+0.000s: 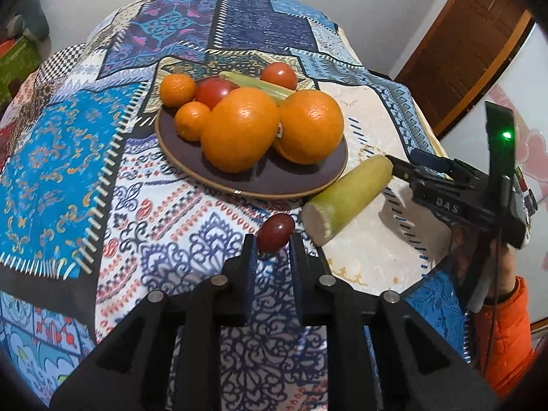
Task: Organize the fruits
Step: 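Grasp the second date with the left gripper and lift it, then grasp the zucchini by its end with the right gripper and lift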
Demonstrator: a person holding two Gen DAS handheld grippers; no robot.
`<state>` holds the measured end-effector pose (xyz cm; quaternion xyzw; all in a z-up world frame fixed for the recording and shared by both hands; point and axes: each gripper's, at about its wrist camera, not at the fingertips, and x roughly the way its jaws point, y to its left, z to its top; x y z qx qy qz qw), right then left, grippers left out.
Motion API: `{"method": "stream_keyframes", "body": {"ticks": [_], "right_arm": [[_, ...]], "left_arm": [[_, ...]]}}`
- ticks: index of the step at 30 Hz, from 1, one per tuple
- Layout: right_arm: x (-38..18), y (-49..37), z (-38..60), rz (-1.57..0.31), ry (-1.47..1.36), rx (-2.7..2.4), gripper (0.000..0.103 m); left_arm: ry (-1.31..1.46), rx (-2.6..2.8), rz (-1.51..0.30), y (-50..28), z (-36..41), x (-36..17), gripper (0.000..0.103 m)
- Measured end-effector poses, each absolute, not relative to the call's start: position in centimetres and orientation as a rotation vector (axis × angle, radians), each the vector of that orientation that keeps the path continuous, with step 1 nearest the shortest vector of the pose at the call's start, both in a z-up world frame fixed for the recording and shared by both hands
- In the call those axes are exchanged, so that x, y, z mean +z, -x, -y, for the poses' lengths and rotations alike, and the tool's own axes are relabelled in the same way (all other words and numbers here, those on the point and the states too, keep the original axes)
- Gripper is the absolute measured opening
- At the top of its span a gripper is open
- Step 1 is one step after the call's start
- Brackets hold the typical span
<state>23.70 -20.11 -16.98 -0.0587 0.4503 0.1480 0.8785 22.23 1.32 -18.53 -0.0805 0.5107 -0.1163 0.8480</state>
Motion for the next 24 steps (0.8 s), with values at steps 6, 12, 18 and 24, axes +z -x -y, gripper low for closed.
{"method": "stream_keyframes", "body": {"ticks": [6, 12, 18, 24], "right_arm": [[-16.5, -19.9, 18.9, -0.932, 0.194, 0.415, 0.064], [-16.3, -16.0, 18.0, -0.949, 0.232, 0.564, 0.064], [-14.4, -15.3, 17.5, -0.926, 0.181, 0.646, 0.067], [-13.6, -17.5, 13.0, -0.881, 0.234, 0.766, 0.084]], "left_arm": [[0.156, -0.199, -1.049, -22.5, -1.7, -18.6, 0.018], [0.197, -0.168, -1.059, -21.3, -4.5, -18.5, 0.018], [0.223, -0.144, -1.033, -19.4, -6.6, -17.3, 0.018], [0.238, -0.157, -1.023, -18.4, -6.7, -16.8, 0.018]]}}
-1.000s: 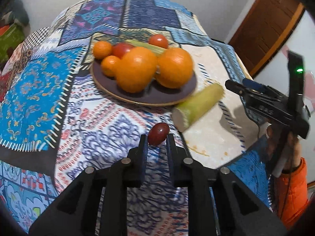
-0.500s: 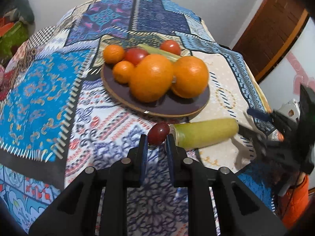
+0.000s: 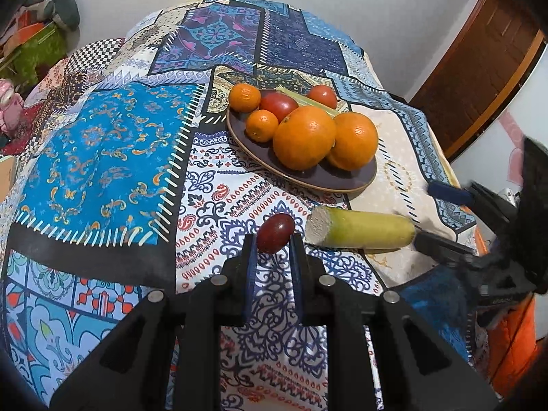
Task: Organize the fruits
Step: 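Grasp the zucchini by its end with the right gripper and lift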
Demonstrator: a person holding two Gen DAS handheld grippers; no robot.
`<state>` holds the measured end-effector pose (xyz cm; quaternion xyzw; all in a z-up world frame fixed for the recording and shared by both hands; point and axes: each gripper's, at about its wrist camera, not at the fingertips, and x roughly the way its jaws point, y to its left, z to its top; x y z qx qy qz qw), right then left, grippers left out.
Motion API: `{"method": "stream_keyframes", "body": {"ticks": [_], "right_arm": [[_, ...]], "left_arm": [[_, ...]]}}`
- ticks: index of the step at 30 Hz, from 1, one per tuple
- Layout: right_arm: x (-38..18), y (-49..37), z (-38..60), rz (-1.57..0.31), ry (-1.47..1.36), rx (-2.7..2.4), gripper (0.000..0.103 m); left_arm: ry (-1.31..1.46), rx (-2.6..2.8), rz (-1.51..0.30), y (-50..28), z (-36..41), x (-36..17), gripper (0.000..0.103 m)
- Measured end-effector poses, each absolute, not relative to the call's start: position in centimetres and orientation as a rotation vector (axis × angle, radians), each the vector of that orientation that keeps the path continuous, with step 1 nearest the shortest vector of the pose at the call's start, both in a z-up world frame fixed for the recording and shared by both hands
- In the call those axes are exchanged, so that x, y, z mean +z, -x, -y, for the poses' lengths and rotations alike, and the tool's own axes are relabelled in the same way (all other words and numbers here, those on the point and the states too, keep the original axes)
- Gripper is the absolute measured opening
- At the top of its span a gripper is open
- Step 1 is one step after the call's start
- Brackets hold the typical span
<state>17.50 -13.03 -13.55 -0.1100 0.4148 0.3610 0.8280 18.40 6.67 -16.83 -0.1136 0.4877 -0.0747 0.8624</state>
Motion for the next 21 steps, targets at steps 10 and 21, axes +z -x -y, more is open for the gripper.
{"method": "stream_keyframes", "body": {"ticks": [10, 21], "right_arm": [[-17.9, -18.7, 8.8, -1.035, 0.294, 0.789, 0.058], [-16.6, -15.6, 13.3, -1.064, 0.165, 0.765, 0.035]], "left_arm": [[0.243, -0.18, -1.012, -17.8, -6.6, -16.4, 0.018], [0.24, -0.19, -1.01, -17.7, -5.8, -16.4, 0.018]]}}
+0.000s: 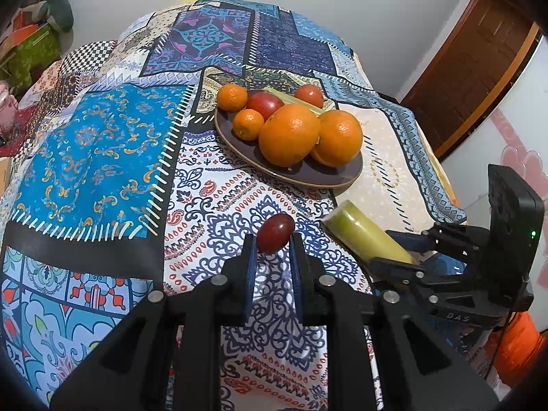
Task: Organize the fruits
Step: 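Grasp the zucchini by its end with the right gripper and lift, then lower the date onto the plate with the left gripper while the right gripper lays the zucchini there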
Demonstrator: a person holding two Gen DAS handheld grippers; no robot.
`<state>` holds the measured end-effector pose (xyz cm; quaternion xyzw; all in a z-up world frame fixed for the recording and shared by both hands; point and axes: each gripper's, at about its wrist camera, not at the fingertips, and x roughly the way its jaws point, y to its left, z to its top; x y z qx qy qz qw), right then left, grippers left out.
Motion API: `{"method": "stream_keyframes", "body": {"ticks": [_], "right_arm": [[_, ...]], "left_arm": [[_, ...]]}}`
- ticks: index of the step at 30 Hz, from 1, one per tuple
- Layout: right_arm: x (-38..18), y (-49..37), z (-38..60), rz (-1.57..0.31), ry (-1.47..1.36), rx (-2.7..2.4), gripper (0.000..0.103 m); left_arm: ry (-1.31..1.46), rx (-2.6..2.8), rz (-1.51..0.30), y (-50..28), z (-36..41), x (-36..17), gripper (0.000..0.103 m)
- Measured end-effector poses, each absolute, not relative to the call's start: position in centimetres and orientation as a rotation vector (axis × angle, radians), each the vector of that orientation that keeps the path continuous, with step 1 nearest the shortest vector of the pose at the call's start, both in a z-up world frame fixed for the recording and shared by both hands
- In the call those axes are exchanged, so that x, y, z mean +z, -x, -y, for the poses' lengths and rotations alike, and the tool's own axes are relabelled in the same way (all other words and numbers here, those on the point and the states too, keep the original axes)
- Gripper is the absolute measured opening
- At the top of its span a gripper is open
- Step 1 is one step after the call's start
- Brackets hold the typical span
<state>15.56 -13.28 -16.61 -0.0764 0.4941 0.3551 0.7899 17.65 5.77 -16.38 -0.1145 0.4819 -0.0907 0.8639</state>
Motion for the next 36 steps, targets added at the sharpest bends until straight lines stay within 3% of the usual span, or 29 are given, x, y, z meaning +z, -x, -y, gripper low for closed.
{"method": "stream_keyframes", "body": {"ticks": [17, 36], "right_arm": [[-17.5, -16.9, 11.2, -1.032, 0.169, 0.747, 0.035], [-10.2, -22.6, 11.0, -0.83, 0.019, 0.679, 0.035]], "left_arm": [[0.204, -0.184, -0.987, -18.8, -5.3, -15.5, 0.018], [0.164, -0.155, -0.915, -25.3, -6.8, -13.5, 0.018]]}}
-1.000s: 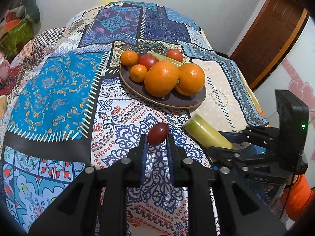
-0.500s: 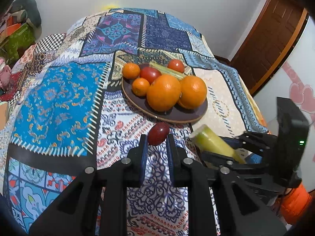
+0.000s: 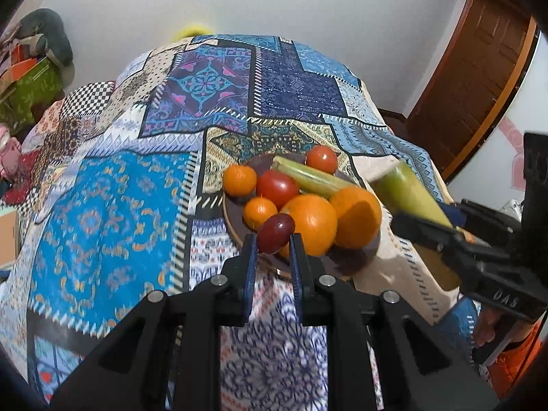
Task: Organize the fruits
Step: 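Lower the date onto the plate with the left gripper while the right gripper lays the zucchini there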
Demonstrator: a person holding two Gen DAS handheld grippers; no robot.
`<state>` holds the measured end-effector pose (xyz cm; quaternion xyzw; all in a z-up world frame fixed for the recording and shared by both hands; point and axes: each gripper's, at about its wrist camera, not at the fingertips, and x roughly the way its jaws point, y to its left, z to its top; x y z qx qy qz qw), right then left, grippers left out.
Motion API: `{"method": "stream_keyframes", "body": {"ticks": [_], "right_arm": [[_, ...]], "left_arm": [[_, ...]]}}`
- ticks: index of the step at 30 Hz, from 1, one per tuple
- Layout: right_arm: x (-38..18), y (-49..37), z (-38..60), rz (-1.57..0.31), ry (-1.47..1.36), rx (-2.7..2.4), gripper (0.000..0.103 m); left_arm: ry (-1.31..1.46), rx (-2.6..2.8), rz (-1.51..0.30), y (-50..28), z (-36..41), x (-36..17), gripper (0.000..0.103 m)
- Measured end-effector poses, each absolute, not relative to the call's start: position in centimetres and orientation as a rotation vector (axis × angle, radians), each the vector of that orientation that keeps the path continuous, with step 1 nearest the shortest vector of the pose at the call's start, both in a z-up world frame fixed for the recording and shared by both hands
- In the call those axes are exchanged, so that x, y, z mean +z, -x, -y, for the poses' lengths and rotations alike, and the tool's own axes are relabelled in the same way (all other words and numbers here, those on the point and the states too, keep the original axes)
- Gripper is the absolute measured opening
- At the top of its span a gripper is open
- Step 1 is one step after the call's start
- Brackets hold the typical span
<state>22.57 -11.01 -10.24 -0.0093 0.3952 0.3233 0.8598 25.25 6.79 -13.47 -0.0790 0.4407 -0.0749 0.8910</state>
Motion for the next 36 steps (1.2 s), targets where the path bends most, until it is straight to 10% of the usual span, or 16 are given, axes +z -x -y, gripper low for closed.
{"method": "stream_keyframes", "body": {"ticks": [29, 36], "right_arm": [[-13.1, -29.8, 7.2, -0.944, -0.036, 0.575, 0.032], [-12.5, -29.0, 8.4, -0.935, -0.056, 0.591, 0.033]], "left_arm": [[0.174, -0.168, -0.991, -33.5, -6.9, -17.4, 0.019], [0.149, -0.163, -0.976, -33.1, -6.5, -17.1, 0.038]]}}
